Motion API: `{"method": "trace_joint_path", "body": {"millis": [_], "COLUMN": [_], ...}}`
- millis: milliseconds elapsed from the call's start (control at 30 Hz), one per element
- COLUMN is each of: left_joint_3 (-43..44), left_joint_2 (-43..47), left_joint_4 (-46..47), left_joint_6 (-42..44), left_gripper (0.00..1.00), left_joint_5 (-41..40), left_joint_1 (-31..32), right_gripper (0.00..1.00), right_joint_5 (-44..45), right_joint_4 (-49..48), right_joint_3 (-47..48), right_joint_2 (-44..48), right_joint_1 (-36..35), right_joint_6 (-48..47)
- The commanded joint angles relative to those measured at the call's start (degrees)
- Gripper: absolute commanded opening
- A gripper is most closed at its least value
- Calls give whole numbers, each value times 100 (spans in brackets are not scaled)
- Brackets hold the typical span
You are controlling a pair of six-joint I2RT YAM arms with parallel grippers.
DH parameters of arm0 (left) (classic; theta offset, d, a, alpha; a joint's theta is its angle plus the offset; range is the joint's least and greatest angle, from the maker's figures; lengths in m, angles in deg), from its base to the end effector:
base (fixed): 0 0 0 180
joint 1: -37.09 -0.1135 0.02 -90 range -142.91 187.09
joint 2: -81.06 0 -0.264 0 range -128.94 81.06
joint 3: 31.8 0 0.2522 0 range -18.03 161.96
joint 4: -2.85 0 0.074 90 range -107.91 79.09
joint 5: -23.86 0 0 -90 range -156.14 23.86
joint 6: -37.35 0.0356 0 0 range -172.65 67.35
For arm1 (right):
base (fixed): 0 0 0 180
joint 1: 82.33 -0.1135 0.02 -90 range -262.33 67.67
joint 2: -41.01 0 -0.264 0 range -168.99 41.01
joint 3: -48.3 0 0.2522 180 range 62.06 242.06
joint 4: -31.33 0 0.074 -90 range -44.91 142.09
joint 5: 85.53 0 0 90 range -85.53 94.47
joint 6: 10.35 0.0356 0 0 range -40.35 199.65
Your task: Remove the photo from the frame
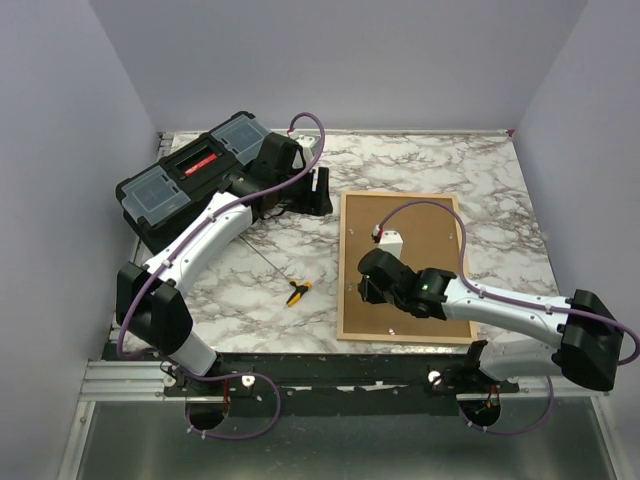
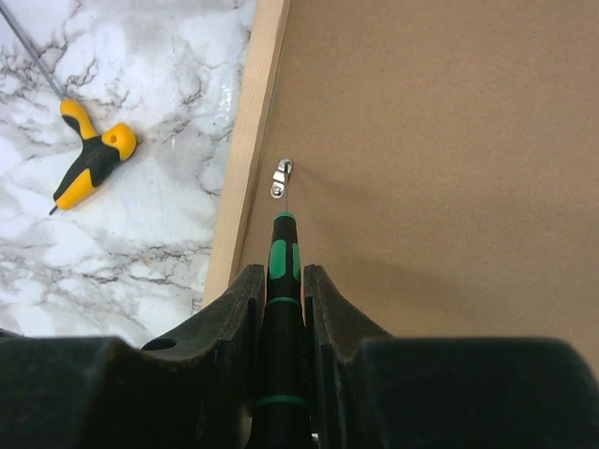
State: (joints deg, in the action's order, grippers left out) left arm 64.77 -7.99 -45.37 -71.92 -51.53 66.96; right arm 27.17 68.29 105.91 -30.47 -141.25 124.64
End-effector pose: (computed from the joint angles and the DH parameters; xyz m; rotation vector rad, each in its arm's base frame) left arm 0.2972 -0.1810 0.3398 0.3562 2.3370 -0.7254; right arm 0.1400 0.2057 0.2205 -0.1206 2.3974 0.3747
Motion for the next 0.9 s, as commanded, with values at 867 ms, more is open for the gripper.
{"method": "trace_joint_path", "body": {"millis": [867], "left_joint_3": [-1418], "left_joint_2": [383], "left_joint_4": [811], "left_joint_6": [-1077], "left_gripper": [65], "left_joint_5": [-893], "left_joint_1": [1484], "right_gripper": [1], "right_joint_5": [1190], "right_joint_4": [1331], "right_joint_3": [-472], "right_joint_2": [2843], "right_joint_1": [3], "right_joint_6": [191]}}
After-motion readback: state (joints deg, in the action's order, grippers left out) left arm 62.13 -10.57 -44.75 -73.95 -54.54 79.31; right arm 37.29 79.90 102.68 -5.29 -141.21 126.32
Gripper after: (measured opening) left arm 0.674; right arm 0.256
